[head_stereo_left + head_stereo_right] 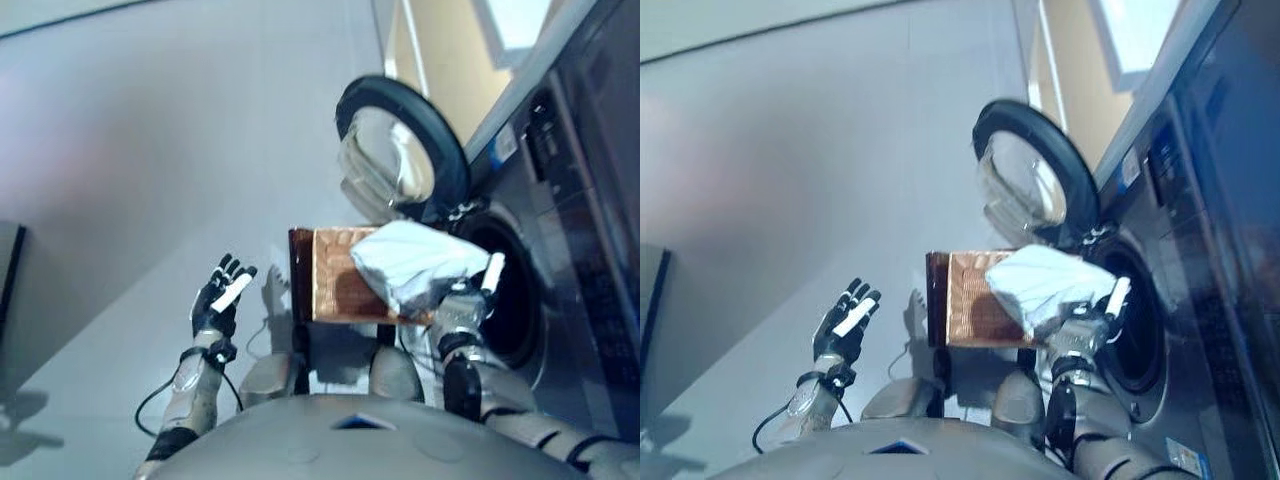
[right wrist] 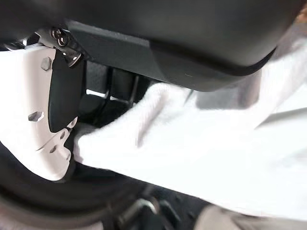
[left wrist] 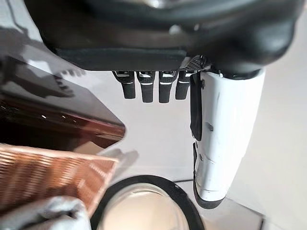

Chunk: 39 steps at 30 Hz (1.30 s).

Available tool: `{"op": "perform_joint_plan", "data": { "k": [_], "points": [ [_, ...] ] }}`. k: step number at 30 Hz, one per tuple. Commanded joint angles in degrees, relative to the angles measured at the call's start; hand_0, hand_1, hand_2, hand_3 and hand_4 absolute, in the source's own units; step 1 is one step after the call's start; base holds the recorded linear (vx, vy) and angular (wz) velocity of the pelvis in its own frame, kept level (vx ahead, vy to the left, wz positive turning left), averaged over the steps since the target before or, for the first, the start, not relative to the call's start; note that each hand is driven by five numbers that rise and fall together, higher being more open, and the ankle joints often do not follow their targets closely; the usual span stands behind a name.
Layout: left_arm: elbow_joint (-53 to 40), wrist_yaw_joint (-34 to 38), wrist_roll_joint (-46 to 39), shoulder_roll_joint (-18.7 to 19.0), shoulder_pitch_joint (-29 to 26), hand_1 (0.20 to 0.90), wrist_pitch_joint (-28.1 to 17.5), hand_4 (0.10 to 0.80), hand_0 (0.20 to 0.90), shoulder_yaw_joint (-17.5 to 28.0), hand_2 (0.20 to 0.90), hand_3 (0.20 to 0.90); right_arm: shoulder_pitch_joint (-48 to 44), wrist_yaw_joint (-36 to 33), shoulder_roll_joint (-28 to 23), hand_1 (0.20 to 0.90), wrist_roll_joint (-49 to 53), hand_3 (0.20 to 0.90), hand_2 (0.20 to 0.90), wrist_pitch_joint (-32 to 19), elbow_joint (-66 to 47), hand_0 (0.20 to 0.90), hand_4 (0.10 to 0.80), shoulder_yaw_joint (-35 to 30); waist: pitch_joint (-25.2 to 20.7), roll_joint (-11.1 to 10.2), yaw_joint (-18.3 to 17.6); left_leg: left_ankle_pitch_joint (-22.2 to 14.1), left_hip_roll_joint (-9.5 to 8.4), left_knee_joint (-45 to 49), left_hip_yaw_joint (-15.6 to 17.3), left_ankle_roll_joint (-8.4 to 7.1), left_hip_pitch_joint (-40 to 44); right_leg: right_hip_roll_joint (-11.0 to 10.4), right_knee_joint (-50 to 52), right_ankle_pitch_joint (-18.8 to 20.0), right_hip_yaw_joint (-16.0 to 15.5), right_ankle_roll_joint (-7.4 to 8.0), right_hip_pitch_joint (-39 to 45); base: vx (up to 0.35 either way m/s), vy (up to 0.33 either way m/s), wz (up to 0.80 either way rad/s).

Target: Pick up the clothes and place them into the washing machine

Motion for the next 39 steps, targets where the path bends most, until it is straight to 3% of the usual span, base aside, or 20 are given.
{"op": "perform_joint_plan", "data": {
  "k": [1,12,20,24,29,35,36,37,39],
  "points": [
    [-7.9,0.3,-1.1,4.0,-0.7,0.900,-4.5,0.800,0.900,1.0,0.900,0.900,-3.2,-1.5,-3.5,0.200,1.0,0.200,0.200,-7.7,-1.9,0.200,0.300,-3.2,0.9,-1.3,0.7,-5.5,0.25,11.1,-1.4,-2.61,-7.4,-0.9,10.0,-7.2,0.2,-0.28,-4.0,-0.069,0.003,-0.03],
    [-8.1,0.7,-1.3,5.9,-1.0,0.900,-5.1,0.800,0.900,1.6,0.900,0.900,-4.7,-5.7,-11.0,0.200,-0.5,0.200,0.200,-9.8,2.1,0.200,0.300,-7.4,-0.6,-0.8,0.5,-7.6,0.47,19.5,-2.2,-2.93,-18.6,-1.0,18.7,-10.1,0.7,-1.28,-14.6,-0.070,-0.018,0.03],
    [-13.2,-0.2,-1.8,9.8,-0.8,0.900,-5.7,0.800,0.900,1.1,0.900,0.900,-11.8,-9.3,-25.5,0.200,-4.2,0.200,0.200,-6.9,8.4,0.200,0.300,-7.3,-0.9,0.8,1.8,-11.3,0.60,30.5,-2.8,-2.87,-28.3,-1.7,30.8,-14.4,1.5,-2.37,-24.5,-0.088,-0.020,0.11],
    [-14.9,-0.5,-2.0,10.9,-0.4,0.900,-5.3,0.800,0.900,0.3,0.900,0.900,-14.0,-11.4,-30.1,0.200,-3.8,0.200,0.200,-7.4,10.6,0.200,0.300,-8.1,-1.5,1.3,2.2,-12.4,0.76,33.7,-2.8,-2.61,-31.1,-1.7,34.8,-15.9,2.3,-2.82,-27.8,-0.037,-0.003,0.05],
    [-15.3,-0.4,-2.2,11.4,-0.3,0.900,-4.8,0.800,0.900,-0.3,0.900,0.900,-14.8,-13.3,-32.7,0.200,-4.0,0.200,0.200,-7.5,12.5,0.200,0.300,-8.5,-2.1,1.3,2.2,-13.5,0.74,35.8,-2.4,-2.35,-32.7,-1.6,37.2,-16.8,2.9,-3.05,-30.1,0.000,0.000,0.00],
    [-15.9,0.2,-2.2,12.1,-0.4,0.900,-5.2,0.800,0.900,0.0,0.900,0.900,-14.5,-14.5,-32.5,0.200,-5.3,0.200,0.200,-6.2,15.2,0.200,0.300,-7.5,-2.6,1.1,2.1,-13.8,1.03,36.6,-1.6,-2.11,-33.7,-1.6,37.8,-16.8,3.5,-3.20,-31.6,-0.006,0.011,-0.03],
    [-16.0,0.1,-2.2,12.2,-0.4,0.900,-5.3,0.800,0.900,0.2,0.900,0.900,-14.5,-14.3,-32.1,0.403,-5.7,0.403,0.403,-5.7,15.5,0.403,0.445,-7.0,-2.7,1.0,2.2,-13.8,0.99,36.5,-1.4,-2.06,-33.8,-1.6,37.7,-16.7,3.4,-3.19,-31.7,-0.013,0.017,-0.09],
    [-16.3,0.1,-2.3,12.2,-0.3,0.900,-5.5,0.800,0.900,0.4,0.900,0.900,-14.4,-14.0,-31.7,0.900,-6.4,0.900,0.900,-5.2,15.5,0.900,0.800,-6.4,-2.8,0.9,2.2,-13.7,1.00,36.3,-1.5,-2.00,-33.8,-1.6,37.7,-16.6,3.4,-3.21,-31.8,-0.012,0.023,-0.08],
    [-16.0,-0.1,-2.6,12.2,-0.3,0.900,-5.8,0.800,0.900,0.9,0.900,0.900,-13.9,-12.9,-31.0,0.900,-7.1,0.900,0.900,-4.2,15.7,0.900,0.800,-5.4,-2.8,0.8,2.2,-13.6,0.96,36.2,-1.2,-1.96,-33.8,-1.6,37.6,-16.5,3.5,-3.21,-31.9,-0.015,0.025,-0.03]
  ]
}}
